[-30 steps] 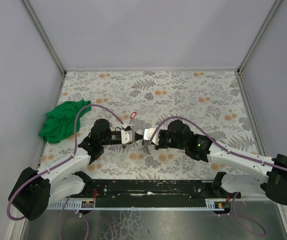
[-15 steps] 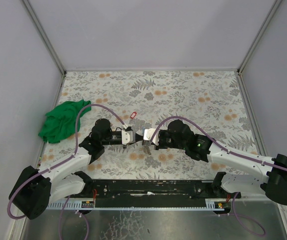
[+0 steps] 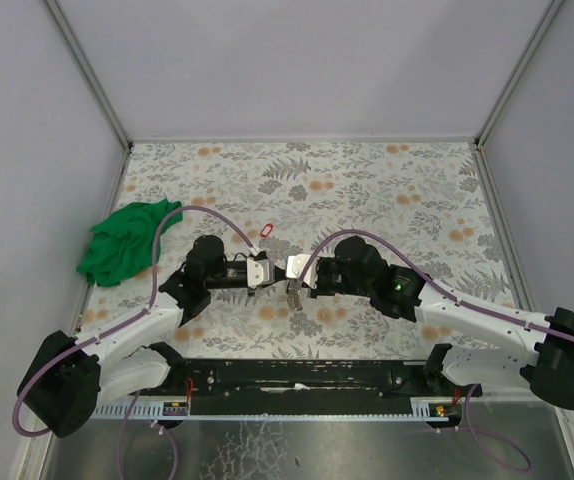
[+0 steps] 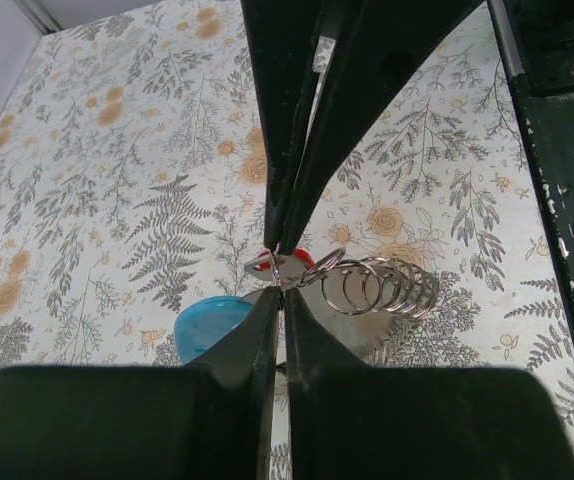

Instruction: Put the keys on the keyring

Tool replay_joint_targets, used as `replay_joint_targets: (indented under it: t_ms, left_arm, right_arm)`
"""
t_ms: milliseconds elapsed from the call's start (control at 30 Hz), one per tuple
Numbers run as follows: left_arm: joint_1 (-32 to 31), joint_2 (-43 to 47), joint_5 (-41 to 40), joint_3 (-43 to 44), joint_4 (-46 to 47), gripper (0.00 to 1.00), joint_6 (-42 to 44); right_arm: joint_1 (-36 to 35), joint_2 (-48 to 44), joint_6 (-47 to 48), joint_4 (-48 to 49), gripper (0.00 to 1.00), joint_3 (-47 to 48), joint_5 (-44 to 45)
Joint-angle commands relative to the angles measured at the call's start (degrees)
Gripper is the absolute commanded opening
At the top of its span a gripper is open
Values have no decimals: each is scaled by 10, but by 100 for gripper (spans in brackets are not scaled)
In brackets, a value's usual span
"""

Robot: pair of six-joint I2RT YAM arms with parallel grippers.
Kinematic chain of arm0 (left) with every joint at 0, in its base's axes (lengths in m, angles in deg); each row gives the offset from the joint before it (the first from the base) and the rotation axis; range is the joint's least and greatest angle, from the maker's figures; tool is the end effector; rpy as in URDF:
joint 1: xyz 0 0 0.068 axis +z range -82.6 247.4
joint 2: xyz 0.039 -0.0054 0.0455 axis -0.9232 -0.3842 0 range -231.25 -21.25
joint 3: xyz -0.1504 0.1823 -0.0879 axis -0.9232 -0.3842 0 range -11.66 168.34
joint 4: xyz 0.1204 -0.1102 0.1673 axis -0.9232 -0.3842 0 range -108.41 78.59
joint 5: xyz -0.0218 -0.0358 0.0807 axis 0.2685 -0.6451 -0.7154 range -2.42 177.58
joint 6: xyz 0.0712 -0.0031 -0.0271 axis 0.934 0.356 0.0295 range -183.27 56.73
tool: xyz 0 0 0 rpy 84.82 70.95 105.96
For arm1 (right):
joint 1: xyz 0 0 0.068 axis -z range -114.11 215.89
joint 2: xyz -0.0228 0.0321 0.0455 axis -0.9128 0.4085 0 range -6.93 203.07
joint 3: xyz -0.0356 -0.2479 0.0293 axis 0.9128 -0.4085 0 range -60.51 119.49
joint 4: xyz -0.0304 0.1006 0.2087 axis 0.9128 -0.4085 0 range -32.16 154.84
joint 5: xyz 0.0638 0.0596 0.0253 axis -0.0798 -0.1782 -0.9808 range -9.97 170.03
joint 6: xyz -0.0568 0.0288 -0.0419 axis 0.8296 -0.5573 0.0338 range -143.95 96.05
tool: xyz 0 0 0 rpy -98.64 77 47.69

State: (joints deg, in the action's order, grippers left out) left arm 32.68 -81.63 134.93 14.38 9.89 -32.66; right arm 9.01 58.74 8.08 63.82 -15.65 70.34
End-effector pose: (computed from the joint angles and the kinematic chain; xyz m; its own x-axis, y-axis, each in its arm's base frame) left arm 0.1591 -0.1680 0.2260 0.3370 0.1863 -0.9229 0.9334 0.0624 0.3534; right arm 0.1385 0.2323 0.2631 0.3109 -0.4803 -0.8202 -0.8801 0.1804 -0.4392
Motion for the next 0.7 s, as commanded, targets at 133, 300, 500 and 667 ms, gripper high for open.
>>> replay_joint_targets:
  t_ms: [133,300,500,667]
  left_arm:
    - [-34,-2,-51,43,-34,0,16]
    - [-34,-5,-65,45,-22,0,-8]
    - [-34,-2,-86,39,6,0,-39]
    - [-34,-2,-96,23,36,0,-50]
  right_arm:
    - [-6,20,-4,23,0,65,-28]
    - [-5,34,5,6,0,70,-24]
    - [-5,22,14,9,8,55,-17]
    - [-6,12,16,10,16,44,0]
